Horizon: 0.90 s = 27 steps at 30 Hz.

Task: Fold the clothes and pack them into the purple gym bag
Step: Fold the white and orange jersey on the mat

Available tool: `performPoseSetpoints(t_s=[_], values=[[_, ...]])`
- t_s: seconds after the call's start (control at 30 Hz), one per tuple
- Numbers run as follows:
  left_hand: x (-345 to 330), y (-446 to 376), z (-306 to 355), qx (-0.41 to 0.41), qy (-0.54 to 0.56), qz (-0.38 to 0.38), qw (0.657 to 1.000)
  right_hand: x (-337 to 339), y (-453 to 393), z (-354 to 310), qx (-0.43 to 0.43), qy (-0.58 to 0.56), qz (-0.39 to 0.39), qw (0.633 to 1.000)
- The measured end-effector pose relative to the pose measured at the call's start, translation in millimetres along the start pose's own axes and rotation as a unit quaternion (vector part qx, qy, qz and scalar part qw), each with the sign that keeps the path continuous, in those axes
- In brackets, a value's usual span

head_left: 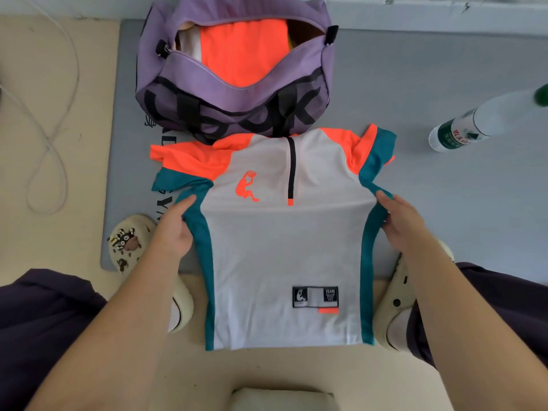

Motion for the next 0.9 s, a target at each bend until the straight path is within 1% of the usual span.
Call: performPoseSetpoints(t_s=[0.03, 0.07, 0.1, 0.13, 0.2, 0.23, 0.3, 0.37, 0.43, 0.5, 0.57, 0.6, 0.7, 0.73, 0.8, 0.9], values=[[2, 0, 3, -0.004, 0.019, 0.003, 1.0, 0, 0, -2, 0.006, -0.033, -0.002, 0.999], [4, -1, 3, -0.001, 0.001, 0.006, 1.0, -2, 1, 0, -0.003, -0.043, -0.01, 0.999], [3, -1, 0, 0.012, -0.048, 0.007, 0.999, -5, 2, 4, -0.023, -0.025, -0.019, 0.999], [2, -1, -6, 0.033, -0.119, 0.004, 0.992, -8, 5, 10, -0.049, 0.017, -0.026, 0.998], [0, 1, -21, 0.085, -0.258, -0.005, 0.962, -10, 13, 20, -0.101, 0.098, -0.029, 0.99], [1, 3, -26, 0.106, -0.293, -0.001, 0.95, -11, 16, 23, -0.113, 0.115, -0.026, 0.987], [4, 6, -28, 0.119, -0.31, 0.031, 0.943, -10, 22, 20, -0.107, 0.118, -0.008, 0.987], [9, 6, -19, 0.081, -0.271, 0.082, 0.956, -8, 26, 9, -0.068, 0.109, 0.013, 0.992], [12, 9, -1, 0.009, -0.218, 0.117, 0.969, -9, 32, -6, -0.012, 0.079, 0.014, 0.997], [11, 13, 16, -0.045, -0.154, 0.114, 0.98, -10, 39, -23, 0.041, 0.043, 0.007, 0.998], [9, 17, 29, -0.069, -0.11, 0.094, 0.987, -12, 45, -40, 0.086, 0.03, 0.002, 0.996], [8, 18, 33, -0.076, -0.108, 0.088, 0.987, -13, 47, -46, 0.1, 0.032, 0.001, 0.995], [8, 26, 44, -0.116, -0.158, 0.102, 0.975, -19, 54, -56, 0.118, 0.042, -0.013, 0.992], [6, 30, 49, -0.136, -0.173, 0.094, 0.971, -21, 56, -58, 0.124, 0.05, -0.024, 0.991], [-1, 36, 54, -0.162, -0.204, 0.057, 0.964, -25, 61, -61, 0.133, 0.07, -0.056, 0.987], [-4, 42, 56, -0.168, -0.311, 0.015, 0.935, -31, 67, -62, 0.146, 0.127, -0.092, 0.977]])
Point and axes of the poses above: each hand's wrist, its own y-axis away from the middle knuckle, its own x-axis out of the back of the hand, z = x × y, the point moved 8 cm from there along -y, towards the middle knuckle, and after that the axes turned 11 degrees about -y, right-handed, at the moved point
